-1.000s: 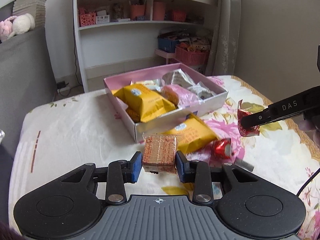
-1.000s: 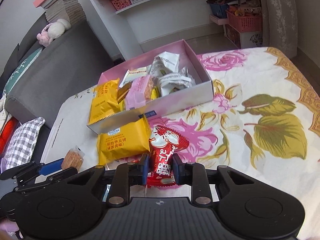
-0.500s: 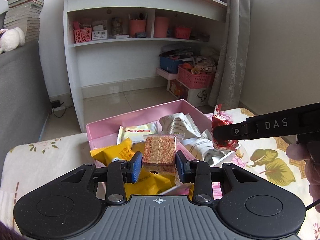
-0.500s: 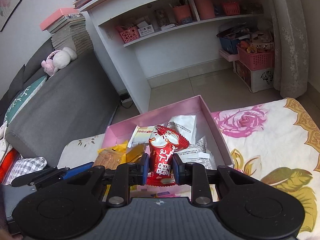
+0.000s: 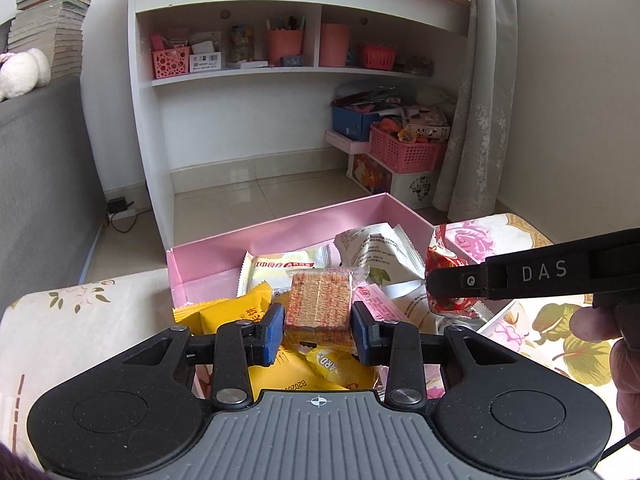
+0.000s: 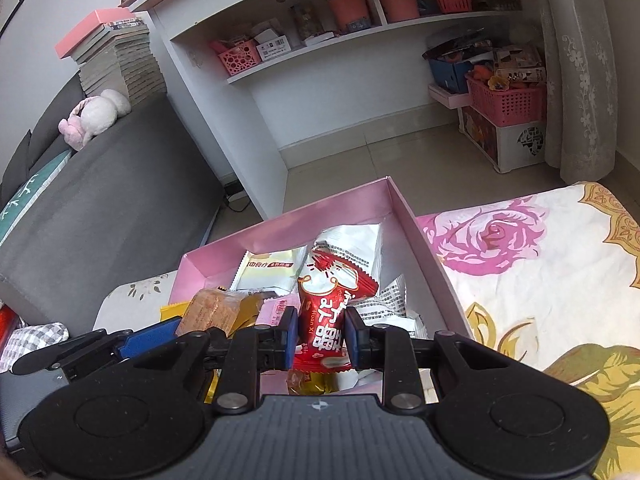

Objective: Organize snacks
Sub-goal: 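Carry both snacks over the pink box and open both grippers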

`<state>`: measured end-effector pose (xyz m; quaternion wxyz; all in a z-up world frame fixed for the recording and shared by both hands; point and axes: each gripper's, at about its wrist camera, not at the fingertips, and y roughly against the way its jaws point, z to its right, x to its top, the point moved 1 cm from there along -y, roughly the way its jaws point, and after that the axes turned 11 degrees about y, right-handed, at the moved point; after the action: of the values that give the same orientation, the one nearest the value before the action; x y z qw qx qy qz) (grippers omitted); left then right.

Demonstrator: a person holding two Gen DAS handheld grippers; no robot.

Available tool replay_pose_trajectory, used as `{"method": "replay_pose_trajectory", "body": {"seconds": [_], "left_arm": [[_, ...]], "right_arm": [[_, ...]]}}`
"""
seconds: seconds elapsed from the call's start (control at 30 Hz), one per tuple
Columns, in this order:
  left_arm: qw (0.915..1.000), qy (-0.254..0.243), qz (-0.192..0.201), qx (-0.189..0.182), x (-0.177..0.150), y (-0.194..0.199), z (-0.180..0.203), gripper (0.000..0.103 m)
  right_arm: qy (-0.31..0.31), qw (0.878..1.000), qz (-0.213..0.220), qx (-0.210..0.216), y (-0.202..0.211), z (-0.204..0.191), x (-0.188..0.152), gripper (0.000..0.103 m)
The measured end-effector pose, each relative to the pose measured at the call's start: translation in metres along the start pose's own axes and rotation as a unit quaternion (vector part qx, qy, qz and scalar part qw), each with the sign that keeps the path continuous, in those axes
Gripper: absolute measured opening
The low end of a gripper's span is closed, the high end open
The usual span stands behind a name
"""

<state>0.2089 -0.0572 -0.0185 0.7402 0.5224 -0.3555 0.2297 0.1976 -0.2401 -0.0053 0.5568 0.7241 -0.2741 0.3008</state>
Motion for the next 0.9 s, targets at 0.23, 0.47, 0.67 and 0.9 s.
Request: {"method": "replay_pose_trajectory", "body": {"seconds": [0.23,0.47,0.67,0.9], "left_arm": [[0.9996,0.008,0.011,-0.023,-0.006,0.009,-0.003,0.075],[0.9957,-0.041,0.074,-0.038,-0.068,0.074,-0.015,0.096],[0.9958,-0.064,0.003,-0.066,-0.128,0.091,-0.023,0.1],[0.9935,-0.069,-0.021,-0.089,-0.15,0.078,-0.02,0.103]], "right_arm": [[0.002,1.0,0.001,-0.009,0.002,-0.001,0.001,0.022],[0.033,0.999,-0.001,-0.008,0.029,-0.009,-0.016,0.064],[0.057,0.998,-0.022,-0.006,0.044,-0.026,-0.049,0.073],[0.038,0.998,-0.041,-0.021,0.049,-0.031,-0.069,0.074]]}}
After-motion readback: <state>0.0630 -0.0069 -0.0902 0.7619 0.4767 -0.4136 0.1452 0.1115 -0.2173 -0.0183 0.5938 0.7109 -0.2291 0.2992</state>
